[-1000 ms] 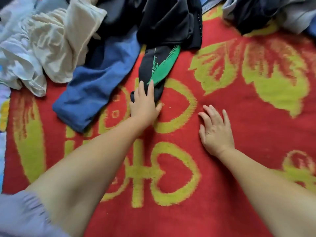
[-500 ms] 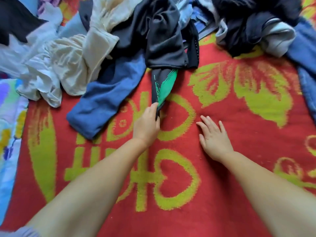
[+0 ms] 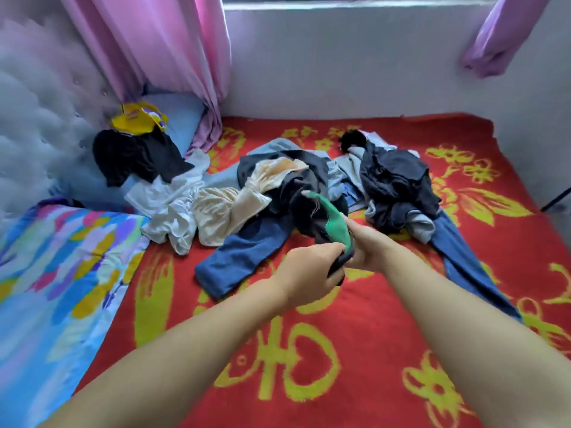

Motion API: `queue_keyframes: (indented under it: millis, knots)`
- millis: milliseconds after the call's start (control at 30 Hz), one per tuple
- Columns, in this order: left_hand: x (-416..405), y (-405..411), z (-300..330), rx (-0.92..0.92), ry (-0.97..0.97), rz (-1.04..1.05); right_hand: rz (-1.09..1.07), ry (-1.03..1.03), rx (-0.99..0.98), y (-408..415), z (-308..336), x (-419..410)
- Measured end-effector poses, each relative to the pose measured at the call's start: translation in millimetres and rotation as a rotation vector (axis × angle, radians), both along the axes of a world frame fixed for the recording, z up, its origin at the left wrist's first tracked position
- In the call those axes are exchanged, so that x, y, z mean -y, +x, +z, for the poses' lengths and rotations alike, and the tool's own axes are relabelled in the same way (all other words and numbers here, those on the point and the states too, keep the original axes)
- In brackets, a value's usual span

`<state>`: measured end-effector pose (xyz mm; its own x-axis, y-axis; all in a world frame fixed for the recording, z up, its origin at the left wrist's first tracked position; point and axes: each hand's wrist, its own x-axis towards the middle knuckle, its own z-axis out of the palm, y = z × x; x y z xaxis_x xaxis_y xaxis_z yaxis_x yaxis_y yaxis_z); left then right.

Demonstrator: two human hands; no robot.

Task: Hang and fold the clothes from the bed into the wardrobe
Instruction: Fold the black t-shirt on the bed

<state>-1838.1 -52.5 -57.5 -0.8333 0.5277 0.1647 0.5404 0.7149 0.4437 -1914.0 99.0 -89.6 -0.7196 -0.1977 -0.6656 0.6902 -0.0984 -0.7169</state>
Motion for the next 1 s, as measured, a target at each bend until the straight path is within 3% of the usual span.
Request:
queue_keyframes:
  millis: [100, 167, 300, 400, 467, 633, 800, 900, 1000]
  knots:
    - [9.3, 9.1, 45.9, -0.109, -0.042, -0.123, 0.066, 0.18, -0.159, -5.5, 69.7, 15.8]
    - [20.8, 14.2, 60.8, -0.039, -0.082, -0.151, 0.098, 0.395, -0.327, -2.1, 113.6, 25.0]
    - [61.8, 14.4, 73.8, 0.082, 0.134, -0.016, 0.06, 0.495, -0.564, 13.6, 192.5, 25.9]
    - [86.8, -3.9, 74.0, 0.073, 0.165, 0.201, 0.048, 0.417, -0.715, 31.7, 246.2, 25.0]
    - [86.1, -13.4, 78.5, 0.166, 0.131, 0.232, 0.016, 0.3, -0.777, 41.0, 277.3, 30.5]
    - [38.6, -6.9, 98.0, 0.46, 0.325, 0.038, -0.195, -0.061, -0.866, 55.0, 337.1, 37.5]
    - [21.9, 15.8, 84.3, 0.558, 0.14, -0.165, -0.472, -0.202, -0.91, 52.5, 353.0, 12.9]
    - [11.6, 15.5, 82.5, 0.509, 0.132, -0.123, -0.515, -0.183, -0.919, 50.2, 350.1, 3.8]
    - [8.5, 1.3, 94.2, 0.413, 0.256, 0.022, -0.551, -0.193, -0.97, 45.4, 348.4, -6.3]
